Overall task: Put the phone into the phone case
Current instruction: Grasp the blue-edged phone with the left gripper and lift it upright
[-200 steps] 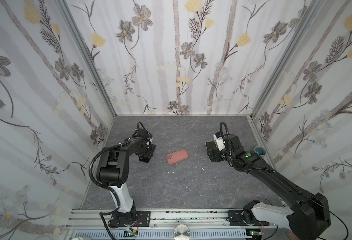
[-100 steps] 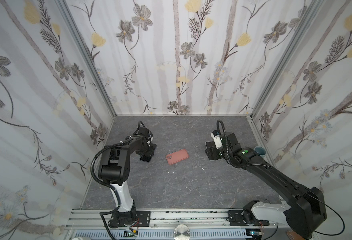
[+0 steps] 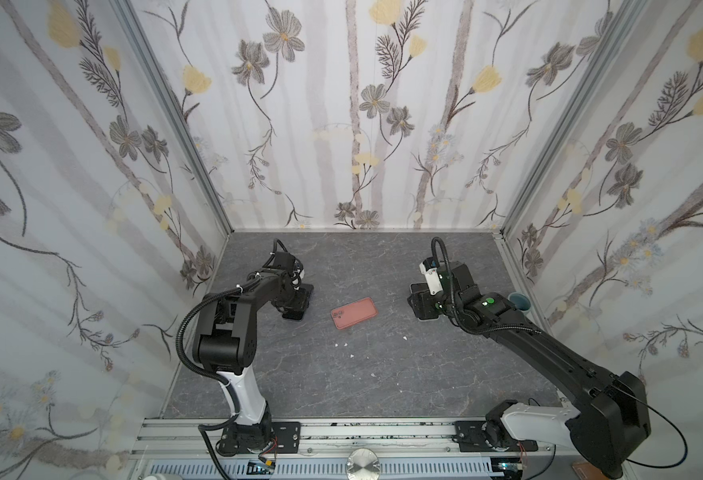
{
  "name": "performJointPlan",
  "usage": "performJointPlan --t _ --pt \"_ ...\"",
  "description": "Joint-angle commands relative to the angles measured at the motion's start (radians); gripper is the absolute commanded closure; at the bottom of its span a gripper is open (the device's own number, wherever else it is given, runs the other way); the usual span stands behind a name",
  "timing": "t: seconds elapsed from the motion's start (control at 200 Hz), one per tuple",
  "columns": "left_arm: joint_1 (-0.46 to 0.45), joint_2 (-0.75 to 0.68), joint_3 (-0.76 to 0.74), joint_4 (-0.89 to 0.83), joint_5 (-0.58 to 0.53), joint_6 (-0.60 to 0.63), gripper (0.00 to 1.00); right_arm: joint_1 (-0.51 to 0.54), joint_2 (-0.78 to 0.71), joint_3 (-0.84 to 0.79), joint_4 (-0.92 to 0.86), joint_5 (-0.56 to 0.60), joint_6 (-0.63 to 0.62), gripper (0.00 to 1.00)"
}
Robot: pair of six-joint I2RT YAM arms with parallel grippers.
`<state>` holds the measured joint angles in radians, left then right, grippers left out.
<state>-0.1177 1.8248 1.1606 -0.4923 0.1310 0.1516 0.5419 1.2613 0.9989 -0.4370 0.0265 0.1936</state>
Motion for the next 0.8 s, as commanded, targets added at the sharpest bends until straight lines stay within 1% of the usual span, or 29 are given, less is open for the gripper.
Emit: performJointPlan --t 0.0,0.22,0.325,0.495,0.694,0.794 --pt "0.002 -0.009 -0.004 0.031 -0.022 -0.011 0.56 0.001 -0.021 0.0 0.019 0.03 0.01 0.18" --pt "0.002 -0.043 -0.025 0.059 -0.03 -0.017 0.58 0.0 -0.048 -0.003 0.028 0.041 0.008 0.18" --pt "0.001 -0.089 -0.045 0.094 -0.039 -0.024 0.59 0.001 -0.057 -0.004 0.025 0.034 0.011 0.18" --pt "-0.01 -0.186 -0.068 0.165 -0.007 -0.038 0.61 0.002 -0.1 -0.015 0.072 0.005 0.049 0.18" --pt "-0.074 -0.334 -0.066 0.229 0.073 -0.012 0.64 0.0 -0.148 0.001 0.121 -0.06 0.094 0.18" --pt "-0.122 -0.412 -0.065 0.249 0.124 0.032 0.65 0.001 -0.152 0.032 0.123 -0.119 0.1 0.19"
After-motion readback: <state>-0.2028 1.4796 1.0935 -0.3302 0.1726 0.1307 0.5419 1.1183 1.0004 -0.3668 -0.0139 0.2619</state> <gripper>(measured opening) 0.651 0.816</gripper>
